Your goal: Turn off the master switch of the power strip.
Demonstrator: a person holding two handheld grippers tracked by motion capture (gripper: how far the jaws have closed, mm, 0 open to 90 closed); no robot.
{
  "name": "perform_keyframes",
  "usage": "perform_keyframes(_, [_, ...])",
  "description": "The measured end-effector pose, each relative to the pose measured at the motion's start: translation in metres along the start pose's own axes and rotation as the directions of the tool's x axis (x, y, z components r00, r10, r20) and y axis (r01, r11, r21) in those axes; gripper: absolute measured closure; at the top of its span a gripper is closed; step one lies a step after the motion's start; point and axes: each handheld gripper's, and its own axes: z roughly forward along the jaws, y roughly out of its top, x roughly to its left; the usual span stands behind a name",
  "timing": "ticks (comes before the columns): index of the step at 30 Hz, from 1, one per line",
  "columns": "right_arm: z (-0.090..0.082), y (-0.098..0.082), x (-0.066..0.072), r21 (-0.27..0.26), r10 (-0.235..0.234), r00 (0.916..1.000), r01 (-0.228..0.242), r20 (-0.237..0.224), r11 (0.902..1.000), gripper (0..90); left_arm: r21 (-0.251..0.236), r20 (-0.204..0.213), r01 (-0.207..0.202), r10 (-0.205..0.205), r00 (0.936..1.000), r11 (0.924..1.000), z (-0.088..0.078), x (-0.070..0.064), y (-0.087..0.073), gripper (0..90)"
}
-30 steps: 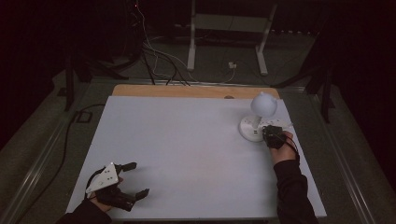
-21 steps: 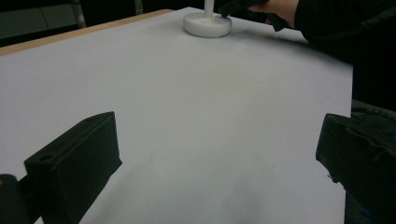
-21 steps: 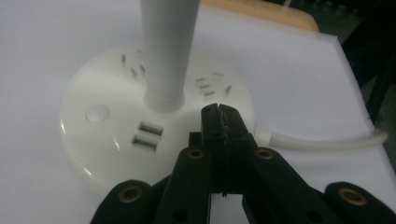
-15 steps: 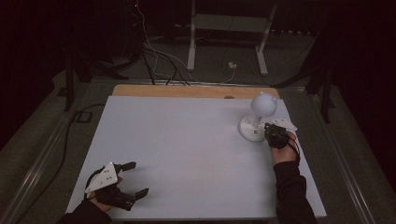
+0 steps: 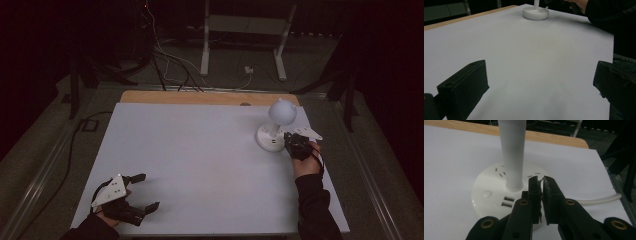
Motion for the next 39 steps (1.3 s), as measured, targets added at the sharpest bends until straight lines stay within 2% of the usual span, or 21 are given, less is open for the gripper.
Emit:
perform_keyframes(6, [-0.005,0.0,-0.001,0.015,0.014,0.9994,-0.013,-0.031,0.9998,76.5,-0.001,-0.002,0.001,-0.001,1.0,1.0,-0.001,0.0,0.0,0.3])
perform_keyframes(8, [-0.006,0.0,-0.003,0.027,0.01,0.9975,-0.008,-0.071,0.9996,68.5,-0.001,-0.002,0.001,-0.001,1.0,1.0,-0.001,0.0,0.0,0.3])
perform_keyframes(9, [-0.008,-0.001,-0.003,0.015,-0.004,0.9979,0.005,-0.065,0.9999,62.4,-0.001,-0.002,0.002,-0.002,1.0,1.0,-0.001,0.0,0.0,0.2])
perform_keyframes(10, [-0.01,-0.001,-0.004,0.008,-0.009,0.998,0.01,-0.062,0.9999,55.1,-0.001,-0.002,0.003,-0.003,1.0,1.0,0.0,0.0,0.0,0.3])
perform_keyframes(11, [-0.011,-0.002,-0.005,0.018,0.022,0.9963,-0.021,-0.083,0.9996,41.4,-0.001,-0.002,0.003,-0.003,1.0,1.0,0.0,0.0,0.0,0.3])
perform_keyframes(12, [-0.011,-0.002,-0.005,0.018,0.022,0.9963,-0.021,-0.083,0.9996,41.4,-0.001,-0.001,0.003,-0.003,1.0,1.0,0.0,0.0,0.0,0.3])
perform_keyframes(16, [-0.015,0.0,-0.004,0.04,0.08,0.9873,-0.075,-0.138,0.9964,18.1,-0.002,-0.002,0.001,-0.001,1.0,1.0,-0.001,0.0,0.0,0.3])
perform_keyframes(17, [-0.017,0.0,-0.003,0.038,0.08,0.9846,-0.075,-0.156,0.9965,13.7,-0.002,-0.001,0.002,-0.002,1.0,1.0,-0.001,0.001,0.0,0.2])
perform_keyframes(18, [-0.019,-0.001,-0.001,0.036,0.083,0.9779,-0.078,-0.192,0.9963,9.8,-0.003,-0.001,0.002,-0.002,1.0,1.0,-0.001,0.001,0.0,0.2])
perform_keyframes(19, [-0.019,-0.001,-0.001,0.036,0.083,0.9779,-0.078,-0.192,0.9963,9.8,-0.002,-0.001,0.002,-0.002,1.0,1.0,-0.001,0.001,0.0,0.2])
perform_keyframes(21, [-0.02,-0.001,0.001,0.04,0.093,0.9652,-0.085,-0.245,0.9955,2.4,-0.003,0.0,0.003,-0.003,1.0,1.0,-0.001,0.001,0.0,0.2])
perform_keyframes(22, [-0.02,-0.001,0.001,0.048,0.093,0.9562,-0.083,-0.277,0.9954,2.4,-0.003,0.0,0.003,-0.003,1.0,1.0,-0.001,0.001,0.0,0.2])
perform_keyframes(23, [-0.022,-0.001,0.001,0.051,0.109,0.9404,-0.098,-0.322,0.9939,0.7,-0.003,0.001,0.002,-0.002,1.0,1.0,-0.001,0.001,0.0,0.2])
perform_keyframes(24, [-0.023,0.0,0.001,0.051,0.116,0.9351,-0.105,-0.335,0.9932,0.0,-0.003,0.0,0.003,-0.003,1.0,1.0,-0.001,0.001,0.0,0.3])
perform_keyframes(26, [-0.024,0.0,0.002,0.042,0.109,0.9336,-0.101,-0.341,0.994,0.0,-0.004,0.001,0.003,-0.003,1.0,1.0,-0.001,0.001,0.0,0.3])
perform_keyframes(29, [-0.028,-0.001,0.005,0.018,0.082,0.939,-0.08,-0.334,0.9966,0.0,-0.006,0.002,0.002,-0.002,1.0,1.0,-0.001,0.001,0.0,0.2])
perform_keyframes(32, [-0.032,-0.001,0.007,0.008,0.074,0.9399,-0.076,-0.333,0.9971,0.0,-0.006,0.003,0.003,-0.003,1.0,1.0,-0.001,0.0,0.0,0.2])
perform_keyframes(38, [-0.042,-0.003,0.01,0.004,0.065,0.9337,-0.068,-0.352,0.9977,0.0,-0.008,0.003,0.003,-0.003,1.0,1.0,-0.002,0.0,0.0,0.3])
perform_keyframes(39, [-0.044,-0.004,0.011,0.004,0.068,0.9303,-0.071,-0.36,0.9974,0.0,-0.007,0.003,0.003,-0.003,1.0,1.0,-0.002,0.0,0.0,0.2])
